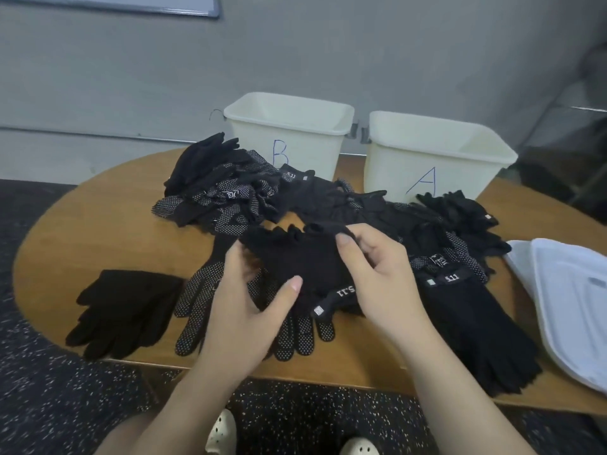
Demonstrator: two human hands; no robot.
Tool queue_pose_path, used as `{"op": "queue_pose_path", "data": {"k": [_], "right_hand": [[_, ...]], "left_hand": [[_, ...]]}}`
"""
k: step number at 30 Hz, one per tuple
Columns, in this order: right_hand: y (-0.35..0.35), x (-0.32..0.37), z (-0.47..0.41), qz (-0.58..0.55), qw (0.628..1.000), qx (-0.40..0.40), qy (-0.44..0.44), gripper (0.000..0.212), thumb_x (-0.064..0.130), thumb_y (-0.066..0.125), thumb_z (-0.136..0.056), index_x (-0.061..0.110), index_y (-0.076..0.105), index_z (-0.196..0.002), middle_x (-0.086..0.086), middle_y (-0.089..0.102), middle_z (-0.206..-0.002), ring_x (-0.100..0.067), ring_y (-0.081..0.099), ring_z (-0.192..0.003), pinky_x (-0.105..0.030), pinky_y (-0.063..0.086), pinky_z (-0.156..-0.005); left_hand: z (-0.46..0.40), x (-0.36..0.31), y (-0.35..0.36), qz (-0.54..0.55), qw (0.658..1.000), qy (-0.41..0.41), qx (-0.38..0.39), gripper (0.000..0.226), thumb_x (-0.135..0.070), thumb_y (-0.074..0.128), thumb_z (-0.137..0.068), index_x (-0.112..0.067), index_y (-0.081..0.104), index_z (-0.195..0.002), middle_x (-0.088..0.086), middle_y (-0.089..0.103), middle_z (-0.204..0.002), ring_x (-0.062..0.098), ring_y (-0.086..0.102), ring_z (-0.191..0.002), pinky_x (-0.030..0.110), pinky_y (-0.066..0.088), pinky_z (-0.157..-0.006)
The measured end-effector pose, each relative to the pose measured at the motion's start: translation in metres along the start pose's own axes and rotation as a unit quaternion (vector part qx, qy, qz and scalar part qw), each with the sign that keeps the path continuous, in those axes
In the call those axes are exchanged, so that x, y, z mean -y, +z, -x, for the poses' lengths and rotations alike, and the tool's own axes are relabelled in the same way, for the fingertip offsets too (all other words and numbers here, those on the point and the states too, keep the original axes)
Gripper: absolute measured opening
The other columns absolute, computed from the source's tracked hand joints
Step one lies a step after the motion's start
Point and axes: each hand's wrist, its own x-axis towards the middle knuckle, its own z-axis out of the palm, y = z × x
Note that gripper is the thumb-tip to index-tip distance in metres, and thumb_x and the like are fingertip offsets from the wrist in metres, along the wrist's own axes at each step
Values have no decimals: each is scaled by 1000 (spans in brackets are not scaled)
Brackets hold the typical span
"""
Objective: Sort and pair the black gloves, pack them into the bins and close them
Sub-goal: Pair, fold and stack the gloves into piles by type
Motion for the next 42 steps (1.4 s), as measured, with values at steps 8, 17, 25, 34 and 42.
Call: {"op": "queue_pose_path", "data": {"k": [8,17,25,34,42], "right_hand": [[-31,-8,7,6,991,100,84,25,23,59,-105,11,69,-85,-16,68,-81,-25,65,-72,-41,52,-70],[-49,-12,10,-87,978,62,180,8,24,71,-97,21,78,-97,-3,80,-96,-20,77,-94,-34,57,-85],[-47,-18,7,-169,944,107,262,18,18,69,-97,14,74,-114,-10,79,-104,-22,76,-89,-25,57,-70],[-44,-18,-2,-147,970,11,193,21,10,57,-103,16,77,-105,-12,77,-101,-20,69,-83,-31,55,-64],[-39,-15,-11,-142,966,66,206,22,20,58,-93,14,78,-102,-21,74,-107,-25,69,-89,-39,55,-77]], "left_hand": [[-9,-4,25,42,999,-16,19,58,-40,84,-78,-40,61,-132,-18,69,-123,5,66,-117,26,59,-92],[-21,-1,38,188,979,-78,-3,12,-13,76,-93,-22,81,-98,4,80,-101,22,77,-97,30,63,-78],[-29,3,40,286,946,-128,-87,16,-25,76,-92,-21,80,-107,6,79,-111,25,75,-106,33,62,-84],[-27,6,37,241,953,-148,-105,31,-20,77,-92,-33,66,-119,-2,79,-109,15,76,-102,23,61,-72],[-27,4,27,211,961,-145,101,25,-30,80,-83,-24,79,-107,5,79,-107,24,76,-102,31,62,-79]]}}
